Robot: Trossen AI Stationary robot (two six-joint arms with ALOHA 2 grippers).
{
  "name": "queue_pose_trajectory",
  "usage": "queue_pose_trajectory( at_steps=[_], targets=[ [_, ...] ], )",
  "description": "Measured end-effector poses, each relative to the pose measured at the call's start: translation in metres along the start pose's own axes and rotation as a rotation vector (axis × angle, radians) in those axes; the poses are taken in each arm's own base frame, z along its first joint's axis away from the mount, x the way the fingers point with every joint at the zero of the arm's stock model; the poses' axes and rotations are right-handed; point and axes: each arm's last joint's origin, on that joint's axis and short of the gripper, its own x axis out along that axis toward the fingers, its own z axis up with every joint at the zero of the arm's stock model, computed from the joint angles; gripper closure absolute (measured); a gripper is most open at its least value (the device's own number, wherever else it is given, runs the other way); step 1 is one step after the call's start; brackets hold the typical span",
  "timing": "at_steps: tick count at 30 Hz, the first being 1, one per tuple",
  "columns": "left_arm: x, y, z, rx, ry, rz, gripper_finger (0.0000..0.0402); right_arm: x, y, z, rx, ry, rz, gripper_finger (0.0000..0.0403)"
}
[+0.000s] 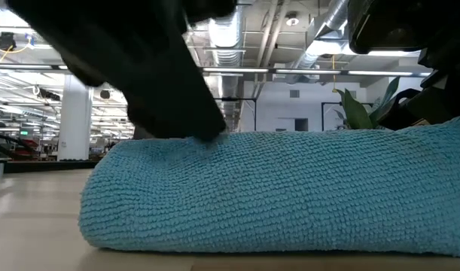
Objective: Roll microfiber towels into tight, uniform cylinder then place into a basket
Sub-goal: Put the blue towel into the green bin
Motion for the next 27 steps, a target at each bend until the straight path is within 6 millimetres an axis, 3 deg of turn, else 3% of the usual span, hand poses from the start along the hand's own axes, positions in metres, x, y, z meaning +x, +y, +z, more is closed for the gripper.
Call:
queue_pose_trajectory(
  at_steps=[7,16,20,27],
  targets=[
    [0.028,0.015,-0.012,-0.063,0.059,-0.009,0.0168,0.0,0.0,0.0,0.0,0.0,-0.001,0.0363],
    [0.034,0.015,-0.013,-0.089,0.058,-0.033,0.0182,0.0,0.0,0.0,0.0,0.001,0.0,0.0363],
    [0.034,0.006,-0.016,-0.084,0.054,-0.107,0.0237,0.0,0.0,0.0,-0.005,0.001,0.0,0.0363],
    [0.034,0.001,-0.017,-0.089,0.035,-0.114,0.0381,-0.002,0.001,-0.001,-0.02,-0.005,-0.007,0.0366]
  ],
)
